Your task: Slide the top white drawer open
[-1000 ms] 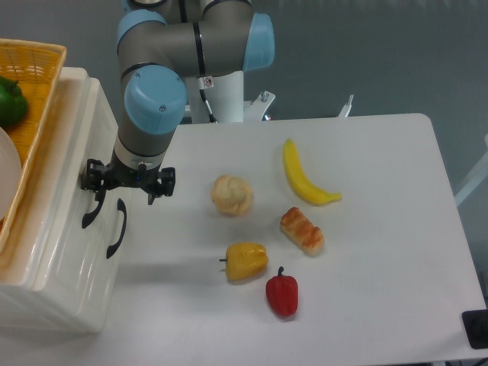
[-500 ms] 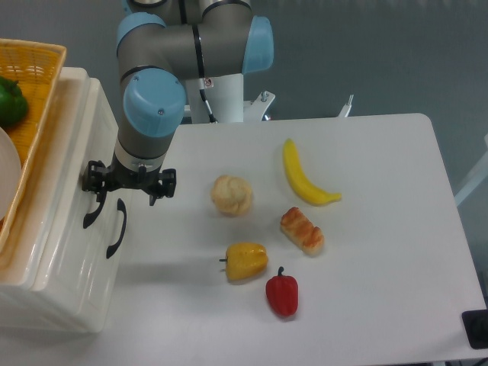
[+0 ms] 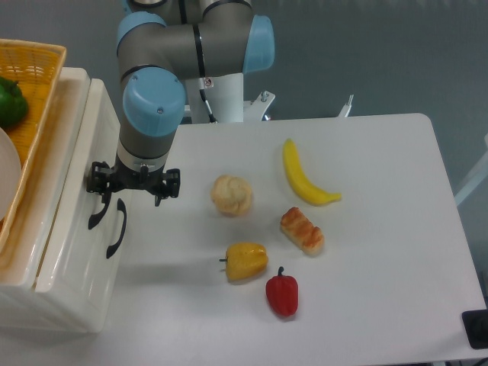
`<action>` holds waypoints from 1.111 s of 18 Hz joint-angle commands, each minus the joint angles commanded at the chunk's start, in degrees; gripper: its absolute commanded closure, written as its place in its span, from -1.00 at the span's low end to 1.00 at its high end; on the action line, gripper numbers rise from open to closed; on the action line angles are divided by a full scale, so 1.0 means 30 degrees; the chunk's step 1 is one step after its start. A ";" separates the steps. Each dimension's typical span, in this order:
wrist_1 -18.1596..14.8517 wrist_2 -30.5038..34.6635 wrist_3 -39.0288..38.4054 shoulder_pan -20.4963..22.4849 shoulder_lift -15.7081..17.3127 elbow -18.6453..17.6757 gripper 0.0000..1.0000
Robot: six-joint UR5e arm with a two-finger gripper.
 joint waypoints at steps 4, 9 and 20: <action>0.0000 0.0088 0.0000 0.0352 0.0029 0.0000 -1.00; 0.0000 0.0117 0.0059 0.0849 0.0088 0.0029 -1.00; 0.0000 0.0146 0.1347 0.1671 0.0146 0.0146 -1.00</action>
